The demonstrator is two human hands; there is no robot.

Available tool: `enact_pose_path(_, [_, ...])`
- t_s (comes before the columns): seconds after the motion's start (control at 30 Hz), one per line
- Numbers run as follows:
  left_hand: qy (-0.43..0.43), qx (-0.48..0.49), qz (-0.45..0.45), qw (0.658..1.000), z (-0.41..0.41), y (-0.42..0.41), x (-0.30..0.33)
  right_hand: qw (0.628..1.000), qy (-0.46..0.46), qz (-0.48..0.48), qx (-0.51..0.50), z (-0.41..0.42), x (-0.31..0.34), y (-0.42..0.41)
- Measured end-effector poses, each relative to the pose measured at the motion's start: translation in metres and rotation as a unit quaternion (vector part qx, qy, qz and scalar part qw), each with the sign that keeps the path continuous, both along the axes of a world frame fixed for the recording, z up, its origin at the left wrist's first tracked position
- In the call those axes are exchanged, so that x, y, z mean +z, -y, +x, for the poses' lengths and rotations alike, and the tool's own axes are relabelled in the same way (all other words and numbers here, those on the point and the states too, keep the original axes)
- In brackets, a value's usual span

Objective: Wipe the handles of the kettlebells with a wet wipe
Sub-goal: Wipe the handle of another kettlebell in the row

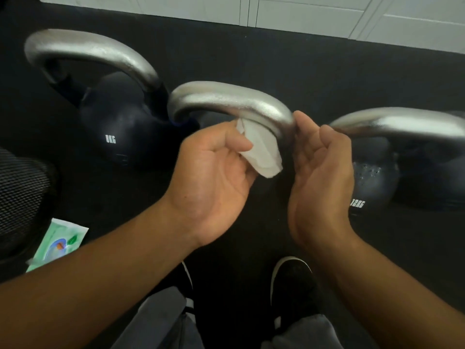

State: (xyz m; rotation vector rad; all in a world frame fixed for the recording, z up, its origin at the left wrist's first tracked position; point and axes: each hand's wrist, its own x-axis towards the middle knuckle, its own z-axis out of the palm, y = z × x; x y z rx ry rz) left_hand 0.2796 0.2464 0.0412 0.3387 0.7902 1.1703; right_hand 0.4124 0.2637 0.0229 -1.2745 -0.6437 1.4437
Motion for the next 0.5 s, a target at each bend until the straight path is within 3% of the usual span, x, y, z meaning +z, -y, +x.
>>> enact_pose_path(0.2, [0.119,0.075,-0.008,0.990,-0.014,-0.002,0.004,0.998,0.036,0.038,0.040,-0.001,-0.002,-0.014])
enact_pose_path(0.5, [0.088,0.048,0.012,0.995,-0.010,0.005,0.002,0.992,0.103,0.047,0.060,0.002,-0.004,-0.016])
